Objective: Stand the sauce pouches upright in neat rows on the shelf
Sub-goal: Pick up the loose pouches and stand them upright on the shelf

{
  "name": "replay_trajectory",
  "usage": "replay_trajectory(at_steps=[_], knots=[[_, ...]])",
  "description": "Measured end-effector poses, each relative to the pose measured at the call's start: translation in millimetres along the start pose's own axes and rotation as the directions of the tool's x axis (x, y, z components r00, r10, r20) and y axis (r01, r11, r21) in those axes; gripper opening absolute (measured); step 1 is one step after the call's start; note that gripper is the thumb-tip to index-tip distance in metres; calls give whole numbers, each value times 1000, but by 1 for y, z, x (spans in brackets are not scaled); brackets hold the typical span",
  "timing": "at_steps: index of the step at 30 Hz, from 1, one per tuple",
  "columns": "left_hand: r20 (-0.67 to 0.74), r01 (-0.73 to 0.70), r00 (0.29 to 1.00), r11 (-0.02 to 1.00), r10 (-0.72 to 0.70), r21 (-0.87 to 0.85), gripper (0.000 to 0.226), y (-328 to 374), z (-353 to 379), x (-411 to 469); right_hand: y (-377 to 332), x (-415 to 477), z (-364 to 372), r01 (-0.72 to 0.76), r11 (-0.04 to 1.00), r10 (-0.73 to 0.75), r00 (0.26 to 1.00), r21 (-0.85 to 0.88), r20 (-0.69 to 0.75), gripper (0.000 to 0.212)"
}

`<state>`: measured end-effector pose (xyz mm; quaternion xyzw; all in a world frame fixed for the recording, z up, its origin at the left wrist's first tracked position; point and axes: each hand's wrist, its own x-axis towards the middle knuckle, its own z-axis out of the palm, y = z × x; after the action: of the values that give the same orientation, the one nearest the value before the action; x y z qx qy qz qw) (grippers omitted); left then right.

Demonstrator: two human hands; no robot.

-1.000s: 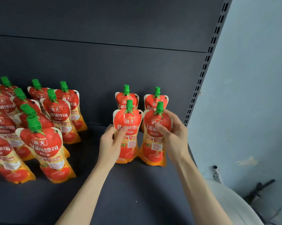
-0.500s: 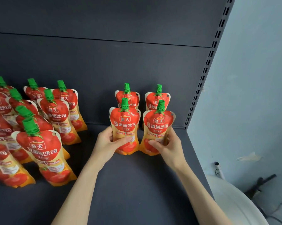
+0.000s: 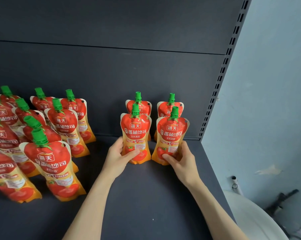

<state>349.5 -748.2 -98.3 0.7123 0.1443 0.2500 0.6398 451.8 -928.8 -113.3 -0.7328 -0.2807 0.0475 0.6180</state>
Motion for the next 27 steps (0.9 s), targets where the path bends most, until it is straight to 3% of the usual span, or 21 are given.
replay_trajectory(at_steps=[27], knots=[[19, 63, 998, 997, -64, 44, 46, -4, -6, 3, -4, 1, 6, -59, 993, 66, 995, -101, 70, 44]])
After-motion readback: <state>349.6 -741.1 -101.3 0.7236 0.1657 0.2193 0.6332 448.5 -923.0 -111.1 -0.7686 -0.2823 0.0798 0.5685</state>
